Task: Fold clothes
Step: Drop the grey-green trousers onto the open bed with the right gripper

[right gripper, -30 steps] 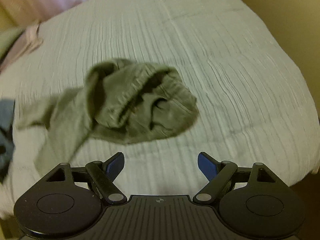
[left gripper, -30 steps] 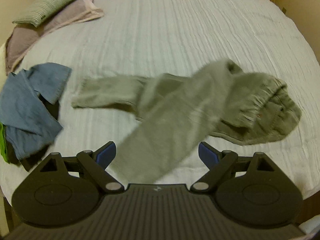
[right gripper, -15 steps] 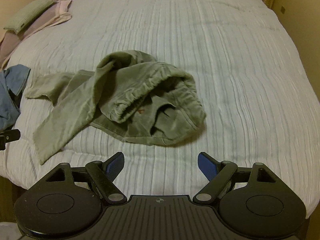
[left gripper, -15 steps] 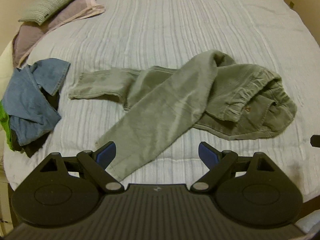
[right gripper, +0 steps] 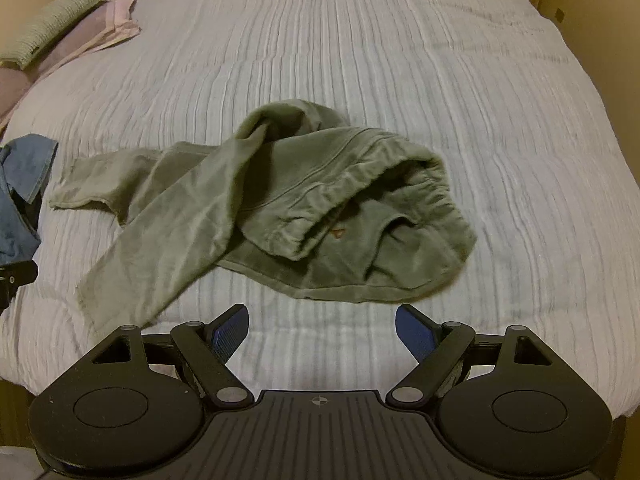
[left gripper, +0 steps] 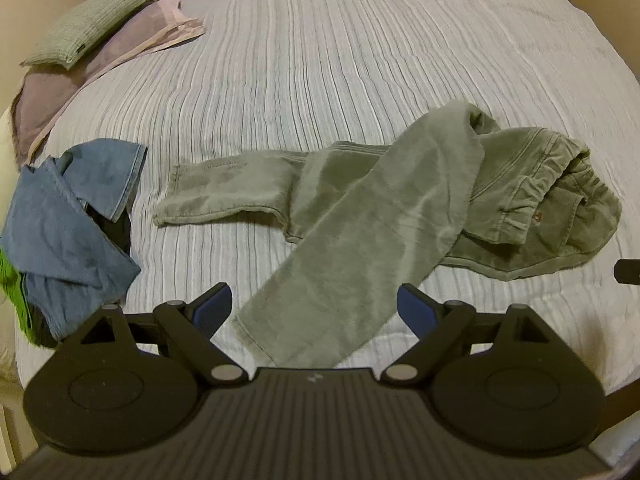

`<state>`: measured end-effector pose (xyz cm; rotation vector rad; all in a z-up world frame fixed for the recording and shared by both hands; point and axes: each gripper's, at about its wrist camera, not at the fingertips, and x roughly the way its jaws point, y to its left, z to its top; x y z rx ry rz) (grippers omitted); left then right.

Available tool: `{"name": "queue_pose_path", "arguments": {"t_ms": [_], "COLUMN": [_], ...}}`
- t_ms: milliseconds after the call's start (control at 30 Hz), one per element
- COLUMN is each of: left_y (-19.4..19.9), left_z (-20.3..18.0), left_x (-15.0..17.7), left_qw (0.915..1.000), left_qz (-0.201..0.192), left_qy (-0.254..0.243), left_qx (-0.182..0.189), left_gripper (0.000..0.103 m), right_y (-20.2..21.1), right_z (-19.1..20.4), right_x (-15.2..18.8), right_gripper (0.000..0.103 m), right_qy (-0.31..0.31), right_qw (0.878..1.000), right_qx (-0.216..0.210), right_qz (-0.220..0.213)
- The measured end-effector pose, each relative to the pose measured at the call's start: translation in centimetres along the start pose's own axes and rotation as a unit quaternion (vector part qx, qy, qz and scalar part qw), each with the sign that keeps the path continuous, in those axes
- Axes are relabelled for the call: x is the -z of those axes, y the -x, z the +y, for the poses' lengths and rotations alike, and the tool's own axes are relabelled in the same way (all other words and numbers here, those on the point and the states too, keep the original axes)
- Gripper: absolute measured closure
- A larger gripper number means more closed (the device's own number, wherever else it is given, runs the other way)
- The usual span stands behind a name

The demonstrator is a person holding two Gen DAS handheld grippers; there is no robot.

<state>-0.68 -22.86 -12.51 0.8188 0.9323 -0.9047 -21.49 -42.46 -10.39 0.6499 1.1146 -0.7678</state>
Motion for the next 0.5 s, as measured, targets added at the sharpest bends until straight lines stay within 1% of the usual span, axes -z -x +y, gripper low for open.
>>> {"name": "queue_pose_path", "arguments": {"t_ms": [300,500], "left_y": [-2.5,-4.1], "left_z": [3.9,4.8], "left_x": [1.1,2.3], "left_qw": [0.9989,0.9976], "left_qz": [0.009,0.025], "left_qy": [-0.037,-0.056], "left_qx": [0.027,0.031], "left_gripper": [0.015,0.015], "right_y": [-1.1,-2.0], "right_z": [5.1,5.7], "right_x": [1.5,2.0], "right_gripper": [0.020,0.020], "right_qy": [-0.030,-0.029], "right_qw": [0.999,0.999], "right_qx": [0.035,0.040], "right_qz": [0.011,0.023]}}
